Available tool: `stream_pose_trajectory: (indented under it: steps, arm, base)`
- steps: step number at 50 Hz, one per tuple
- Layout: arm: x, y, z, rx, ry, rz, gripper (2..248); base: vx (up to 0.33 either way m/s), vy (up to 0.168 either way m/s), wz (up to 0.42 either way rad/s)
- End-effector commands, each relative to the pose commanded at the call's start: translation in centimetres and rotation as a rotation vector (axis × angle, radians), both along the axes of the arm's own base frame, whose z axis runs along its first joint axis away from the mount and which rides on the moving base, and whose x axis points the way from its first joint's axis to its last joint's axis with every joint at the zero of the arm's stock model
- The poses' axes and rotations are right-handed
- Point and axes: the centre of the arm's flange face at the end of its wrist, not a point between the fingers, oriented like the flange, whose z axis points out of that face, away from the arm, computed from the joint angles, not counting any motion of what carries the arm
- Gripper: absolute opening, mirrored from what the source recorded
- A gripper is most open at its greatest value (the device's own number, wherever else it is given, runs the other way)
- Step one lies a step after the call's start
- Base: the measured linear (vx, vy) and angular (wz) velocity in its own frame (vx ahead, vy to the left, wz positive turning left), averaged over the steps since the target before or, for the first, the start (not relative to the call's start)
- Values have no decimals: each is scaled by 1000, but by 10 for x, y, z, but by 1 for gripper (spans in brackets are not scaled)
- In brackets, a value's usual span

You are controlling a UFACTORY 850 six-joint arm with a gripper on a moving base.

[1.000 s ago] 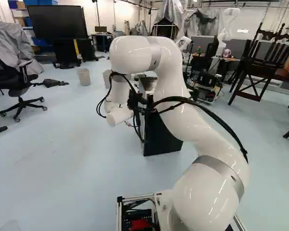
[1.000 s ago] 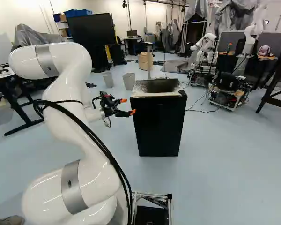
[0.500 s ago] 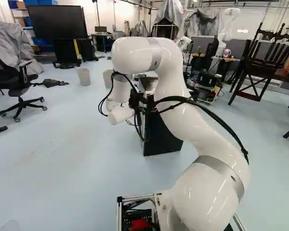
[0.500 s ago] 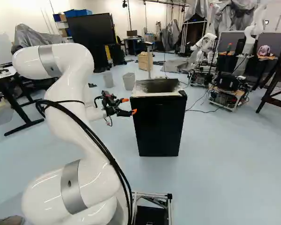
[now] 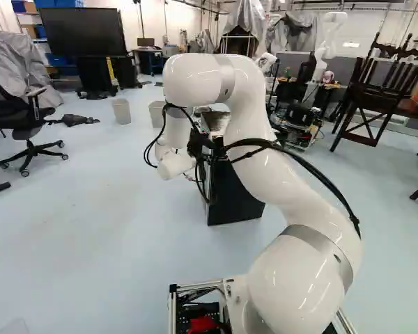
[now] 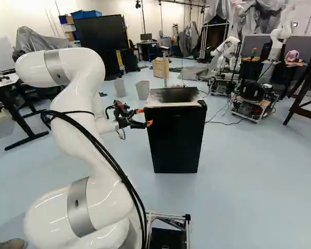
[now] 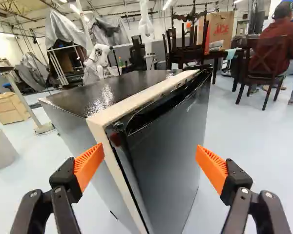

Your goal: Grab a drink from the fridge

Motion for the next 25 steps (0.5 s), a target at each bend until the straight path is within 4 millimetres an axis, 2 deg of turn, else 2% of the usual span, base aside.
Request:
stream_pose_trajectory:
  steps: [25]
  arm:
    - [0,0,0,-53,59,11,247]
  base:
    - [0,0,0]
